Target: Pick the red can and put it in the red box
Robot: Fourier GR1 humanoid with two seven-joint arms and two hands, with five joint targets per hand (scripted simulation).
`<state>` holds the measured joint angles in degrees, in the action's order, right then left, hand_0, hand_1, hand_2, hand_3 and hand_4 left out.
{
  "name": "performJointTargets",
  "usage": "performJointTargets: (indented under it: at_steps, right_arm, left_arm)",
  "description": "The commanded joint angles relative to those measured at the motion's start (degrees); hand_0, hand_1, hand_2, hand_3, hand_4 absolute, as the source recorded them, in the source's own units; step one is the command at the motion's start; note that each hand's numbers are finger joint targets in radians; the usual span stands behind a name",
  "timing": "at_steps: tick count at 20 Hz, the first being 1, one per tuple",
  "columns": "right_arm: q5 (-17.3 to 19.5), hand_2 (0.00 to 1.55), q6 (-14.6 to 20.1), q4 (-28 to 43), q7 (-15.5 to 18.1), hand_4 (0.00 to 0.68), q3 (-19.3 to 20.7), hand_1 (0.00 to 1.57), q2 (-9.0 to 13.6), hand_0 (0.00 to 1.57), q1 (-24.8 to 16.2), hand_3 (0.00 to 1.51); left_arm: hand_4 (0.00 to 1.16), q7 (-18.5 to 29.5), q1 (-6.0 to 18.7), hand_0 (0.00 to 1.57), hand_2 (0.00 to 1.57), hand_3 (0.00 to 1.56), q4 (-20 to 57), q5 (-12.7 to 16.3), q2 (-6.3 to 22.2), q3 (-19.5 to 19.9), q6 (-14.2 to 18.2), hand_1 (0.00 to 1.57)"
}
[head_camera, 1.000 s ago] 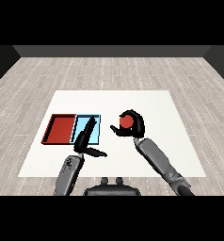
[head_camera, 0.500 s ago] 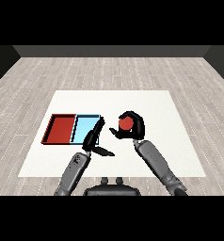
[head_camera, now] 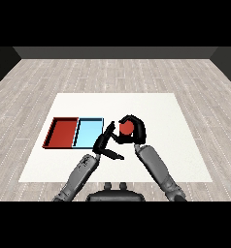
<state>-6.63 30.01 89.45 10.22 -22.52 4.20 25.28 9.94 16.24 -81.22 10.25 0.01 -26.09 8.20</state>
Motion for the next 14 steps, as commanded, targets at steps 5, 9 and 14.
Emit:
performJointTargets:
  at_steps: [5, 9, 14]
  right_arm:
    - [4.78, 1.47, -4.19, 3.91, -1.13, 0.629, 0.66, 1.57, -2.40, 1.57, -2.85, 1.41]
    - [3.44, 1.48, -0.60, 1.04, -0.60, 0.637, -3.18, 1.57, -4.13, 1.57, -0.74, 1.41]
    - [5.05, 1.47, -2.52, 5.96, -3.36, 0.631, -1.05, 1.57, -3.84, 1.57, -2.57, 1.40]
  left_arm:
    - [0.00, 0.78, 4.57, 0.00, 0.00, 0.00, 4.67, 4.92, 0.00, -2.63, 1.80, 0.00]
    - [0.00, 0.03, 1.46, 0.00, 0.00, 0.00, 3.45, 3.90, -0.01, -2.46, 0.45, 0.00]
    - [0.00, 2.91, 7.98, 0.00, 0.00, 0.00, 7.39, 8.85, -0.01, -6.27, 4.07, 0.00]
